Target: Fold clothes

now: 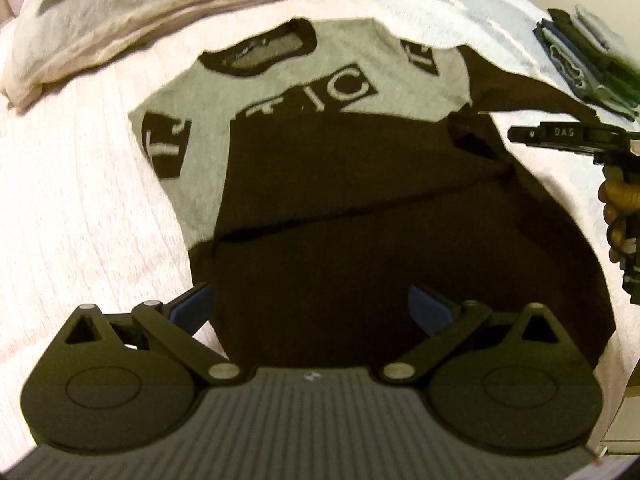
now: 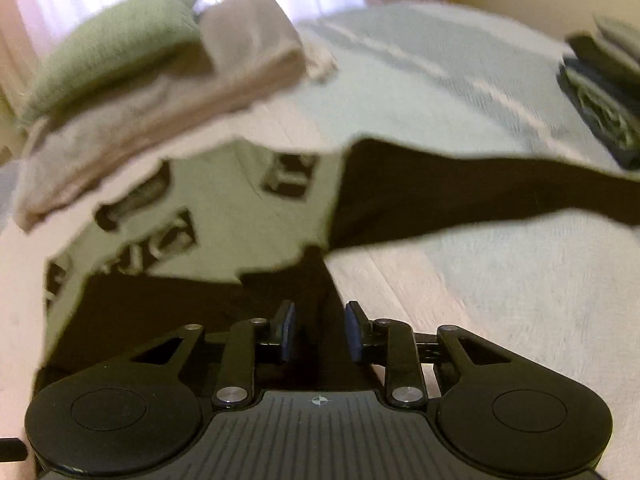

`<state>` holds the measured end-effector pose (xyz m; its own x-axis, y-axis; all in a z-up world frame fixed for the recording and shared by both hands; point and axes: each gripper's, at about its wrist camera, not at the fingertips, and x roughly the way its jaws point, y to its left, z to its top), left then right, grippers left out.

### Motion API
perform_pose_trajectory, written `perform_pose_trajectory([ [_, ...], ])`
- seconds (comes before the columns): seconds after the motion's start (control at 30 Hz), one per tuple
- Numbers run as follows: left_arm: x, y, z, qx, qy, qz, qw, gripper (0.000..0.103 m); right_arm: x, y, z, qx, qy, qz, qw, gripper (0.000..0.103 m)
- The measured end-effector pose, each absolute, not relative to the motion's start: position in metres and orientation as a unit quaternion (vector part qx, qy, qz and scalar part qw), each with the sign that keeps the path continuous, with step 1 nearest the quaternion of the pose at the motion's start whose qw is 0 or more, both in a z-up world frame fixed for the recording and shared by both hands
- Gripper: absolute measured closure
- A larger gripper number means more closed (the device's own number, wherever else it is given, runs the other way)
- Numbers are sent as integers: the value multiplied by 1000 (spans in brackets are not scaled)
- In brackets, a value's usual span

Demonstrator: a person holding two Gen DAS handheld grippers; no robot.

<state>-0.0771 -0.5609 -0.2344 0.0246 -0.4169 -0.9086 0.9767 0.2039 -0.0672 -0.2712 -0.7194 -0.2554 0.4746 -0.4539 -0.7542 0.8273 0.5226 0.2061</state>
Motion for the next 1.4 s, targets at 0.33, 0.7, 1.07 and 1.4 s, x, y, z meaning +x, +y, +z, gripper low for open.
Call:
perform_pose_trajectory([
  [0.33,-90,-570,-225,327,412,-562,639,2,-320,-725,-233,317,306,-443,781,71],
  [0.7,-144,-658,-201,290,387,-526,700,2,-475,-855,-219,366,243,-543,716,56],
  [1.07,-215,-736,-234,276,427,-495,705,2,-559,-936,-300,492,158,-549,657,56],
  [1.4,-229,-739,-225,285,402,-529,691,2,-555,-918,-231,455,103,-543,698,98],
])
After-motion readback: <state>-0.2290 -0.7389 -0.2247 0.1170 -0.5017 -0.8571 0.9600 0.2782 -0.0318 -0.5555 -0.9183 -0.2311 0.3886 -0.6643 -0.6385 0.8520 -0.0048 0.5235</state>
